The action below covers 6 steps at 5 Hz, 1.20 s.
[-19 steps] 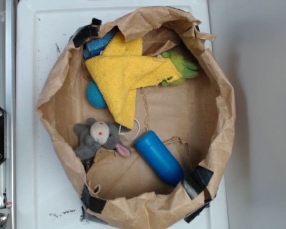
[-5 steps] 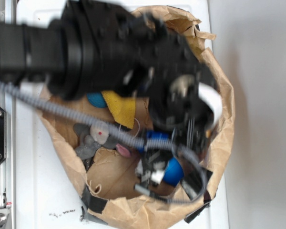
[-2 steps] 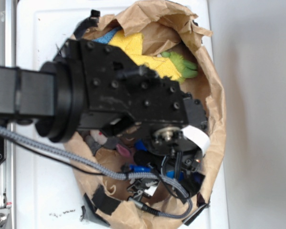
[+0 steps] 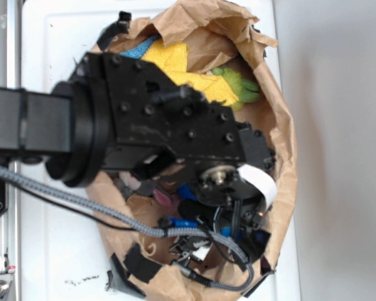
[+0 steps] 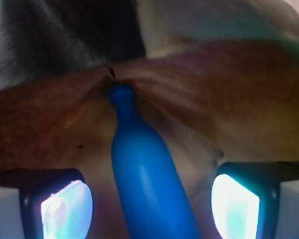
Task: Grab the blue bottle.
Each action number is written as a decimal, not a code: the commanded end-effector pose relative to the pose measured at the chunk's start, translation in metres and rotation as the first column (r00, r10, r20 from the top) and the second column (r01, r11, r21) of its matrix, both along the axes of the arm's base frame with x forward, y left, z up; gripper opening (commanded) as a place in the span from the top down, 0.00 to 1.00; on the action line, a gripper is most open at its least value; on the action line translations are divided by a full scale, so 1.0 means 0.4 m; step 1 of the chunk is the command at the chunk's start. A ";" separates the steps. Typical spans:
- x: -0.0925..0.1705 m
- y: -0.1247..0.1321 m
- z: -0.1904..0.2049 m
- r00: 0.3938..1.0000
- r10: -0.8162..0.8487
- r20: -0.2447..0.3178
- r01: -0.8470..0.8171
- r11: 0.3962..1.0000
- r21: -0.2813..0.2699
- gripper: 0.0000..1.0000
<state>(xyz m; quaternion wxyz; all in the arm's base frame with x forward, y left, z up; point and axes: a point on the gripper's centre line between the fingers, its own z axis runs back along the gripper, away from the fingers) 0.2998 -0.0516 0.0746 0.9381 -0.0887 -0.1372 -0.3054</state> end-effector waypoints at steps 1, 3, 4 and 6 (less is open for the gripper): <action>0.035 -0.040 -0.040 0.992 -0.097 0.081 0.096 0.995 0.014 0.00; 0.025 -0.054 -0.077 0.992 -0.122 0.036 0.121 0.992 0.034 0.00; 0.021 -0.054 -0.078 0.991 -0.127 0.042 0.126 0.992 0.022 0.71; 0.005 -0.014 0.014 0.998 -0.060 0.026 0.060 0.998 0.004 1.00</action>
